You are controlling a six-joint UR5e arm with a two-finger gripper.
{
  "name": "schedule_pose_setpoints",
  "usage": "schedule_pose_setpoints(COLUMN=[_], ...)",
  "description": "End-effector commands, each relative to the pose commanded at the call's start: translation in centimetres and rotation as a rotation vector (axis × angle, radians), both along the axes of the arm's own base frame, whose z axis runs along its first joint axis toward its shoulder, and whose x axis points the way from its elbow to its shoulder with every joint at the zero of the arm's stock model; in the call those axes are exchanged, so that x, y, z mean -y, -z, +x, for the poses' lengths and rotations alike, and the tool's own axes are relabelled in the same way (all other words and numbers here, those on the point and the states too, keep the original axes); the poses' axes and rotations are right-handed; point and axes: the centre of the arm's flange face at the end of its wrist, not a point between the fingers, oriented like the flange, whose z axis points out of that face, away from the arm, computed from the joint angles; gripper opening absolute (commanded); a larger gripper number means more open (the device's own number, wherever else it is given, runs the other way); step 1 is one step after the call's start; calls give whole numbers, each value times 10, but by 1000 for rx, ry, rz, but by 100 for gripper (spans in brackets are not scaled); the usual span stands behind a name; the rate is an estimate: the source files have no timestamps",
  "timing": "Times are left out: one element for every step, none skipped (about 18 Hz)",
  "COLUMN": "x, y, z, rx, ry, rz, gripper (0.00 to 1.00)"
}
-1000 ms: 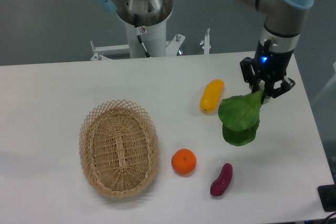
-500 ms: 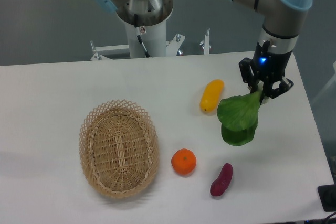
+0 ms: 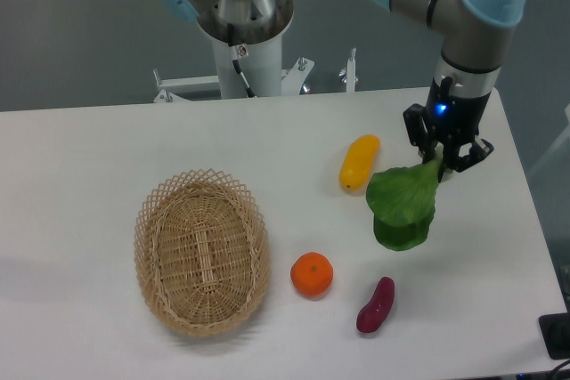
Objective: Place the green vegetable on the table
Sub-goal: 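Lower the held bok choy onto the table beside the yellow squash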
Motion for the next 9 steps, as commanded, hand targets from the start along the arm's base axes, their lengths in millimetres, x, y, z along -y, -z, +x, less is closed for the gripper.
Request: schedule_pose_setpoints(x=[0, 3, 8, 12, 17, 23, 33, 42, 50], y=[13, 22, 29, 35, 37, 44, 53, 58, 67], z=[-5, -9, -15, -19, -23, -24, -24, -25, -25], rx=[-20, -32, -35, -31, -35, -29, -19, -18, -6], ry=[17, 26, 33, 44, 64, 78, 87, 99, 117], rz=[2, 2, -2, -9, -15, -24, -33, -39, -48], gripper=[32, 32, 32, 32, 32, 32, 32, 32, 32])
